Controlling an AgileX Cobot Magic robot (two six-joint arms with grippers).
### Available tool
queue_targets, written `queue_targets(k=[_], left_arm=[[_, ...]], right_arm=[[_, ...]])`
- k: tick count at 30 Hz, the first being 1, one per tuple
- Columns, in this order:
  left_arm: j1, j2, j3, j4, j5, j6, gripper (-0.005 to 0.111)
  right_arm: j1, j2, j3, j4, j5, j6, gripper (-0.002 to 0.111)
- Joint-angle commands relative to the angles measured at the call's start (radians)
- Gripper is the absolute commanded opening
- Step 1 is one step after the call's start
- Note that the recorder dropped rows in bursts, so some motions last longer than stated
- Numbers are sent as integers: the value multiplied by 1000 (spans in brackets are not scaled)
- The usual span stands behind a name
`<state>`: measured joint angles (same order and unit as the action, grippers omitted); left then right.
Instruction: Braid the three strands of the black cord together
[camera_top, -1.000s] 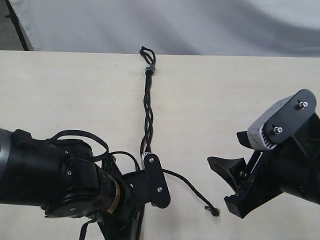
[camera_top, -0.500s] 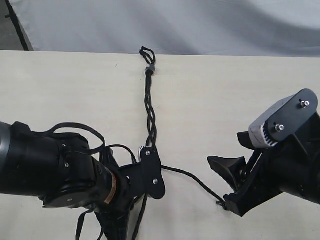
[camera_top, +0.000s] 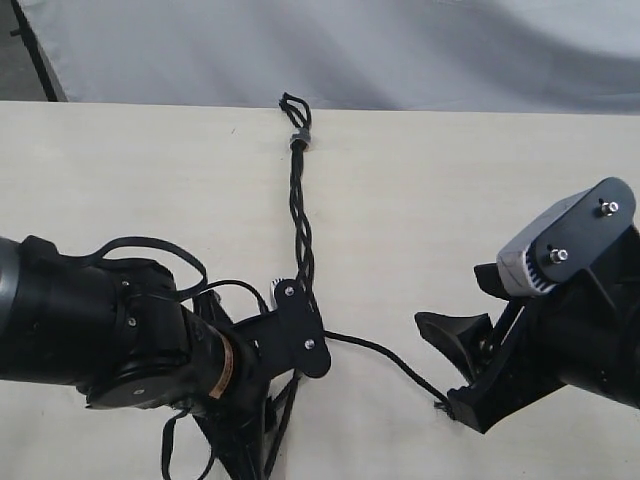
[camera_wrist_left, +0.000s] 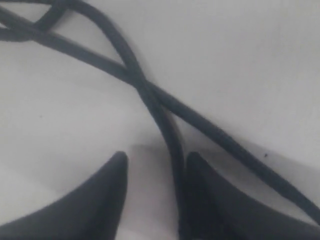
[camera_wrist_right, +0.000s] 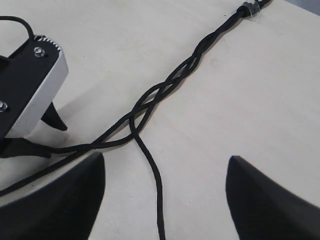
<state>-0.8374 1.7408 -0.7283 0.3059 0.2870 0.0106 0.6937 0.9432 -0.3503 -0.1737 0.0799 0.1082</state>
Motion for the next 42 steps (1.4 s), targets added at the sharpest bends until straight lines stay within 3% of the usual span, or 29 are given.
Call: queue_targets(k=[1, 4, 9, 11, 14, 17, 22, 28, 32, 36, 41, 42], left_arm=[[2, 5, 4, -4, 3, -34, 62], [2, -9, 4, -4, 9, -38, 71], [6, -174, 4, 3, 67, -66, 72], [64, -272, 11, 3, 123, -102, 72], [217, -392, 68, 3, 103, -180, 72], [361, -504, 166, 0, 25, -224, 71], [397, -602, 266, -32, -33, -229, 47], [397, -644, 300, -32, -49, -236, 3], [397, -653, 300, -32, -54, -250, 0], [397, -653, 300, -32, -54, -250, 0], [397, -654, 300, -30, -86, -250, 0], [397, -654, 300, -30, -100, -250, 0]], right_arm=[[-6, -7, 3, -8, -1, 10, 65], [-6, -7, 3, -8, -1, 10, 65], [-6, -7, 3, -8, 3, 42, 65], [-4, -5, -10, -8, 11, 89, 65], [-3, 35, -57, 53, 71, 105, 65], [90, 158, -102, 95, 90, 79, 65], [263, 387, -232, 97, 110, 84, 65], [318, 601, -394, 97, 211, 84, 65], [335, 692, -447, 97, 250, 80, 64], [335, 736, -461, 94, 269, 78, 44], [335, 699, -461, 70, 269, 8, 0], [335, 681, -461, 61, 271, 8, 0]])
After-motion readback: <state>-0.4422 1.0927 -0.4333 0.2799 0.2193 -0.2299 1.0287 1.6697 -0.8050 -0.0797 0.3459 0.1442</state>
